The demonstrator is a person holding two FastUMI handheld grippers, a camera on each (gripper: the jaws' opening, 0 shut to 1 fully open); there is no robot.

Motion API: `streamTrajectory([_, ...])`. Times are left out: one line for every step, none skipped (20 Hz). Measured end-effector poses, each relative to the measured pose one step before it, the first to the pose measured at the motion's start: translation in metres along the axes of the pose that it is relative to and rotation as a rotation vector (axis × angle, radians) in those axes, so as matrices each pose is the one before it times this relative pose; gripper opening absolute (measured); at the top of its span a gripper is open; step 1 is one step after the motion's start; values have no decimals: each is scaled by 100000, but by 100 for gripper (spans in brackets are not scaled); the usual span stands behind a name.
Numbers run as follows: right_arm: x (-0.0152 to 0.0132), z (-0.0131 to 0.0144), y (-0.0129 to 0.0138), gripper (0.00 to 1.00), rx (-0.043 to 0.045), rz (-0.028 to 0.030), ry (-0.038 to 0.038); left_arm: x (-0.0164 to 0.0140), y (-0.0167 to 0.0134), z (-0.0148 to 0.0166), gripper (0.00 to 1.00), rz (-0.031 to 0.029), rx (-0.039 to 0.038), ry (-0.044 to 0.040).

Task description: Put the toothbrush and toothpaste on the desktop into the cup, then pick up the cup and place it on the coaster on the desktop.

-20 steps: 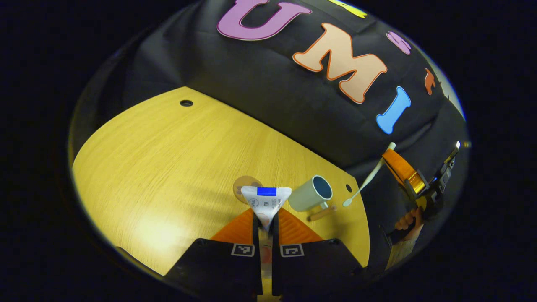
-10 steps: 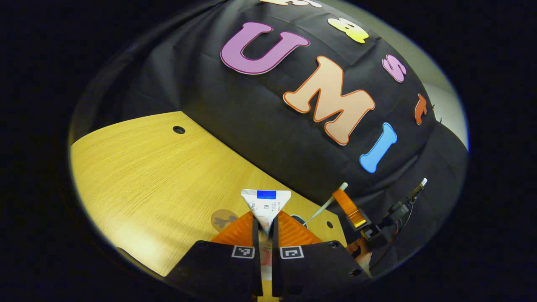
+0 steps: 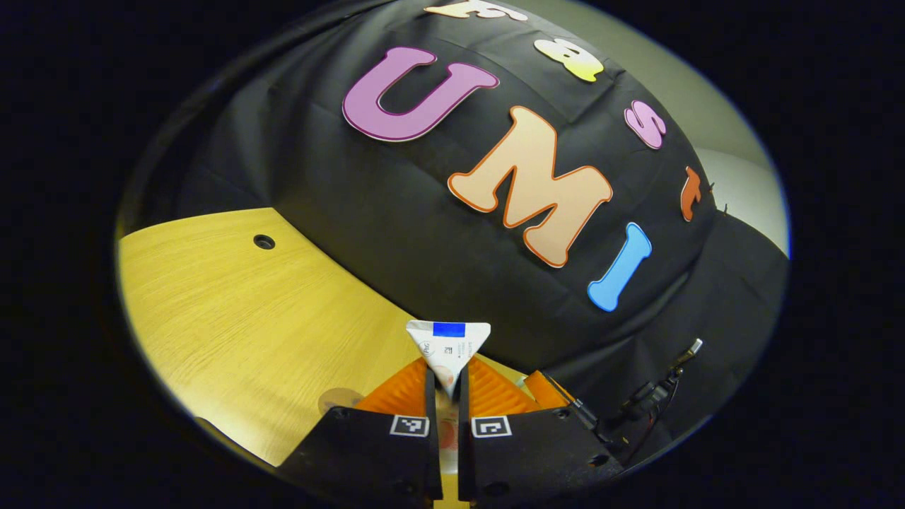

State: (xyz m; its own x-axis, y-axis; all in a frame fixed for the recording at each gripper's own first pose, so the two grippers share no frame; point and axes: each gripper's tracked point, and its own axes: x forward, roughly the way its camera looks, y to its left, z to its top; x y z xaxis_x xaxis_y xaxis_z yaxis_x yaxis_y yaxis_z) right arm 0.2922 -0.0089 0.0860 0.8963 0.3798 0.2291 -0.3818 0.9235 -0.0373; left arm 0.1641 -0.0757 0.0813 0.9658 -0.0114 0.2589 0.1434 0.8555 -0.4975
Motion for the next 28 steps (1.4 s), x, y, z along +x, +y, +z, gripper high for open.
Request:
streamTrajectory([-317,-40,-1,47,202,327,263,417,-412,-16,7,-771,587,-45])
streamTrajectory([-350,143,-470,70,12,-1564,-445,624,-307,-185,7,-659,1010,215])
streamTrajectory([-752,413,-310,92,103,-669,-733,399,-327,-100,7,-709,953,-240])
streamTrajectory([-536,417,-572,94,153,-1675,-1174,525,-465,-16,7,-1366,771,-141])
streamTrajectory([-720,618,-867,93,-51,-2015,-1391,637,-592,92,7,-1406,419,-325])
streamTrajectory([-607,466,-807,99,-340,-1946,-903,634,-422,-5,7,-699,201,-408])
streamTrajectory([-767,419,-1075,98,-741,-2304,-638,675,-314,-125,7,-204,662,-13])
streamTrajectory([-835,542,-1297,98,-1062,-2568,-262,874,-618,-287,7,-1022,1355,-244])
streamTrajectory([-820,439,-1276,98,-828,-2416,-1,775,-620,-257,7,-1176,1243,71])
streamTrajectory([-718,356,-1236,98,-462,-2237,202,843,-537,-390,7,-1367,1425,277])
streamTrajectory([-863,404,-1457,98,-17,-2442,301,952,-500,-376,7,-652,1205,106])
streamTrajectory([-900,401,-1536,98,172,-2572,402,1093,-231,-379,7,-250,1178,6])
streamTrajectory([-879,178,-1505,98,-397,-2811,452,903,-211,-455,7,191,1523,40])
streamTrajectory([-795,200,-1590,98,-1007,-2808,426,897,-18,-605,7,308,2052,438])
streamTrajectory([-760,122,-1603,98,-1239,-2863,422,973,-35,-778,7,851,2799,1171])
streamTrajectory([-676,49,-1523,98,-992,-2460,503,775,157,-675,7,1224,3118,718])
streamTrajectory([-697,-11,-1656,98,-329,-2482,470,625,120,-551,7,609,2146,411])
streamTrajectory([-520,14,-1443,98,568,-2264,658,455,68,-695,7,512,935,745])
streamTrajectory([-443,-13,-1251,98,1460,-1931,324,366,-51,-619,7,311,355,742])
streamTrajectory([-336,98,-1176,98,1685,-1859,-242,194,-160,-654,7,422,633,642])
streamTrajectory([-303,188,-1056,98,1688,-2101,-408,153,-33,-622,7,776,1309,694])
streamTrajectory([-144,200,-855,98,1696,-1287,-512,6,-154,-493,7,114,1350,658])
streamTrajectory([-249,105,-623,98,1873,-923,-594,-142,-312,-148,8,208,1888,-599])
streamTrajectory([-102,135,-317,95,1633,-313,-407,-195,-156,77,8,884,3236,-848])
streamTrajectory([-30,-47,-202,95,1054,-15,-292,-133,-166,-198,8,114,3809,-949])
streamTrajectory([-13,-100,8,98,367,347,-161,-79,-254,-135,11,-12,3102,-304])
streamTrajectory([75,-167,118,98,-42,543,27,107,-377,-42,13,-269,1690,-380])
streamTrajectory([47,-126,262,98,-159,822,156,155,-270,-281,18,-411,-218,894])
